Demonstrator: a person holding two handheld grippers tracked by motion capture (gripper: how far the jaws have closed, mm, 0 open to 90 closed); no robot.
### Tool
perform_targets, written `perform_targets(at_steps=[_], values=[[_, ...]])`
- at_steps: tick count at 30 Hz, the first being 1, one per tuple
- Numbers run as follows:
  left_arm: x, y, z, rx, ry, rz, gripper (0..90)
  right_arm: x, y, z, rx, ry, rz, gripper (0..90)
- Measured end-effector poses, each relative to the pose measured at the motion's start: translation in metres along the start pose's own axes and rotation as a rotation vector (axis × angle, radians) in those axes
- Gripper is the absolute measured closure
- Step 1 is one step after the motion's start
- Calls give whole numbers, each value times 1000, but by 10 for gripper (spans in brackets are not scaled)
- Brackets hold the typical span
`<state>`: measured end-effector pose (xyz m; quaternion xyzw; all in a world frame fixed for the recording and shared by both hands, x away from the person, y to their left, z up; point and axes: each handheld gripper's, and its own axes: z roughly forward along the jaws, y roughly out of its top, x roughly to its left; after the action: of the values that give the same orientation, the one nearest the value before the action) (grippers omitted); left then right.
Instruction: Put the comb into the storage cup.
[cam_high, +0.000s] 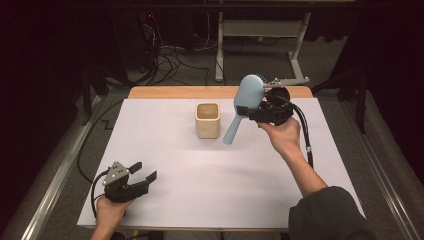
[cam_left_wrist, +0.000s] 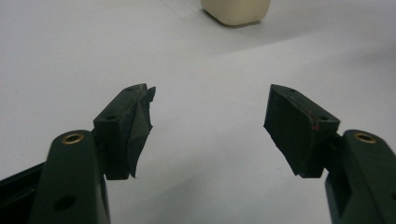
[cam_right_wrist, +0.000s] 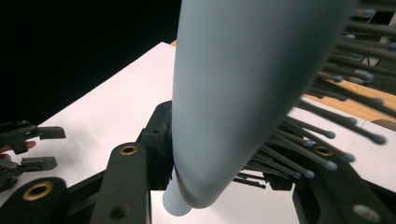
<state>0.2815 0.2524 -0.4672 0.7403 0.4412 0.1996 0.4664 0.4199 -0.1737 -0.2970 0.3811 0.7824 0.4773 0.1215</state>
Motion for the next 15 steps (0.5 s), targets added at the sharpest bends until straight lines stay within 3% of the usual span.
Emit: perform_targets(at_steps=[15], values=[[1, 0, 0, 3, 0, -1, 322, -2, 12, 6, 0, -8, 5, 547]])
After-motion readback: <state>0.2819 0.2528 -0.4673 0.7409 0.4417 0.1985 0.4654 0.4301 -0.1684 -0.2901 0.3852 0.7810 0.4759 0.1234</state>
